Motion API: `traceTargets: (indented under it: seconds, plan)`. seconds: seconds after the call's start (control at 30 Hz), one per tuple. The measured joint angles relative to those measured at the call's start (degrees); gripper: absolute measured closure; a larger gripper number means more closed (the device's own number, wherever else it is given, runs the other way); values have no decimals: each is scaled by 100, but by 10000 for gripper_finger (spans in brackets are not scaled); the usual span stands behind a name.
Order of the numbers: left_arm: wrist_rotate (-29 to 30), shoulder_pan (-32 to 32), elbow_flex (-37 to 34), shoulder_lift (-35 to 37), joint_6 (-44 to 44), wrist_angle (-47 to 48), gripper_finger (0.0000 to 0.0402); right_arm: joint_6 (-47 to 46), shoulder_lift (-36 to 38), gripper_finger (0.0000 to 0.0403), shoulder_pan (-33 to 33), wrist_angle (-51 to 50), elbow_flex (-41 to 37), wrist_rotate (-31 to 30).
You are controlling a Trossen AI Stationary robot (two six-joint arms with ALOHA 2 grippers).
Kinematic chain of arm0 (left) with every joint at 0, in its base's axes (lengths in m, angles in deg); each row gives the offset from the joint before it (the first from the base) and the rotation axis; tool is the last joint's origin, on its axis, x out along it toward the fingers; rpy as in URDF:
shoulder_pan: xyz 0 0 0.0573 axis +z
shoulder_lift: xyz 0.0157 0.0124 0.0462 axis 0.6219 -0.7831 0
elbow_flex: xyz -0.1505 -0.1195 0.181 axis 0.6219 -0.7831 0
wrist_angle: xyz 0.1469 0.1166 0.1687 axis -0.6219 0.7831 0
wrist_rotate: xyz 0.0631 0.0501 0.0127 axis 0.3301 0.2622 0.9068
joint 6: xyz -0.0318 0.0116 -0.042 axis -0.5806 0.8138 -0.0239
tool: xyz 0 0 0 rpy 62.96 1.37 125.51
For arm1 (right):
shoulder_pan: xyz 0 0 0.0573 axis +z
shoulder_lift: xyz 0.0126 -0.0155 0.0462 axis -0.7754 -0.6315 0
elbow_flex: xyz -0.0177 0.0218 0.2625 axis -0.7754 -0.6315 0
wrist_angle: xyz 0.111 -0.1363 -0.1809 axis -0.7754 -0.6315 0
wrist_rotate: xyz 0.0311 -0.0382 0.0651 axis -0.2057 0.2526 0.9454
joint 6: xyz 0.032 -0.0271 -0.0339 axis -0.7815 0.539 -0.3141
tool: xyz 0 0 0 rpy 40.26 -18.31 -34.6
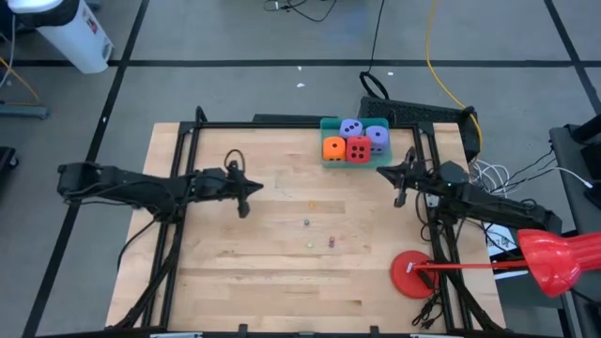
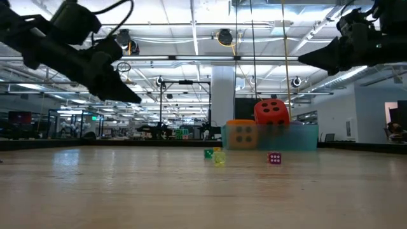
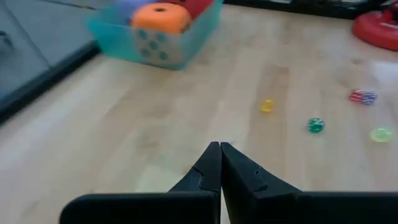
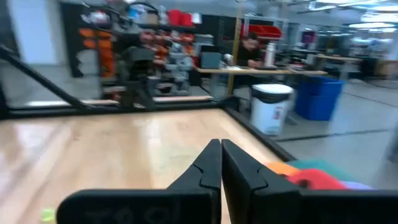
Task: Pick & Place Dice
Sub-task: Put the small dark green dice into the blue transparent bin
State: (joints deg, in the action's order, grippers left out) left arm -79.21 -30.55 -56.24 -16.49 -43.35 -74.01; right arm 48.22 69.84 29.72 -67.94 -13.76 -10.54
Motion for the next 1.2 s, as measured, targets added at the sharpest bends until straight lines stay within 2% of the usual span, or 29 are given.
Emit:
traceTargets:
  seconds: [0.07,0.13,0.2,0.37,0.67,0.93,1.2]
  plan:
    - [-308,-14,108,-386,14,-340,393,77,157,402,8,-269,62,-51]
    - [-520,-71,262,-805,21,-660,392,103,281,402,12,-362,-3,226]
    - [-558,-185,486,-1248,17,-779,395,99,335,402,19,-360,-84,434]
    - [-555,-556,1277,-2372,130,-782,395,100,341,402,19,-377,-254,418]
    - [-729,-933,2705,-4124,-379,-675,328,98,340,401,19,-265,-290,428]
    - [-556,-1200,3199,-4569,-374,254,263,98,340,401,19,-252,-294,440]
    - [-399,-1355,3207,-4564,-194,368,248,98,336,402,19,-221,-294,440]
